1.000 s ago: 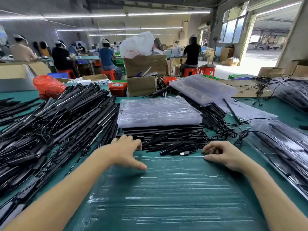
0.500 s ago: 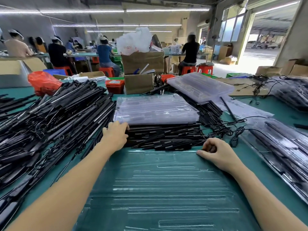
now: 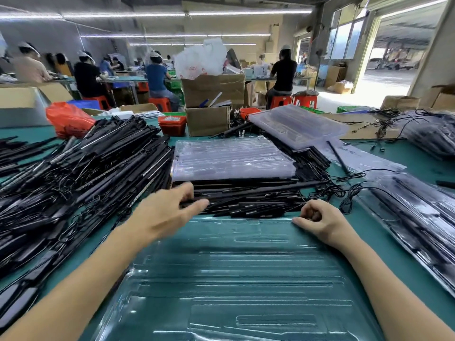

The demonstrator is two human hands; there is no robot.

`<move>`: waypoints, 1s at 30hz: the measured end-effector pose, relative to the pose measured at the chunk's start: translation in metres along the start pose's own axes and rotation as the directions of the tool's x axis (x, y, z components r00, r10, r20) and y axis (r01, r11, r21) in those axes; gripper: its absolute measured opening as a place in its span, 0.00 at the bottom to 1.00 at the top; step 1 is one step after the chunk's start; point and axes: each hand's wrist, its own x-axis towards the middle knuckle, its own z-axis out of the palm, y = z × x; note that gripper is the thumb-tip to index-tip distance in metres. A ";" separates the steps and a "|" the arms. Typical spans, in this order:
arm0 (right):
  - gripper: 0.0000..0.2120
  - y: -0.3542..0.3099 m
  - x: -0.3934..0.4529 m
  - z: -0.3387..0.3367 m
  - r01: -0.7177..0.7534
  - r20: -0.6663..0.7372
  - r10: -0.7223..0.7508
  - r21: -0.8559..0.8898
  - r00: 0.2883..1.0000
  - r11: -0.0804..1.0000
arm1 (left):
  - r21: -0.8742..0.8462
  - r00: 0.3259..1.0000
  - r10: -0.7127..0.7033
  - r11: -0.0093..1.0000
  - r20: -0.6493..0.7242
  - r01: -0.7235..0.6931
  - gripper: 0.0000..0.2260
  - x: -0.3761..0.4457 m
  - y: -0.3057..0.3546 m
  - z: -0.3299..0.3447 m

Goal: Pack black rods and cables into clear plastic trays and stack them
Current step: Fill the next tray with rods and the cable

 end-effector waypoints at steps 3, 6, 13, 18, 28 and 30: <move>0.11 0.000 0.001 -0.001 0.012 0.008 -0.012 0.002 1.000 1.000 | 0.094 0.993 0.087 0.991 0.084 -0.095 0.19 -0.029 0.011 0.007; 0.10 0.001 0.000 -0.003 0.046 0.003 -0.046 -0.047 0.999 0.998 | 0.029 0.972 0.191 0.980 0.139 -0.197 0.18 -0.054 0.013 0.014; 0.09 -0.002 -0.002 -0.002 0.031 -0.010 -0.032 -0.048 0.999 0.998 | -0.066 0.939 0.259 0.966 0.227 -0.250 0.22 -0.081 -0.007 0.004; 0.09 -0.004 -0.003 -0.003 0.029 -0.001 -0.029 -0.056 1.000 0.998 | -0.116 0.950 0.296 0.952 0.095 -0.285 0.22 -0.091 -0.018 0.007; 0.08 -0.005 -0.004 -0.002 0.024 -0.013 -0.024 -0.052 1.000 0.998 | 0.020 0.934 0.357 0.934 -0.020 -0.357 0.13 -0.101 -0.015 0.008; 0.08 -0.005 -0.004 -0.002 0.022 -0.011 -0.022 -0.056 1.000 0.998 | -0.011 0.933 0.360 0.933 0.017 -0.360 0.11 -0.099 -0.013 0.009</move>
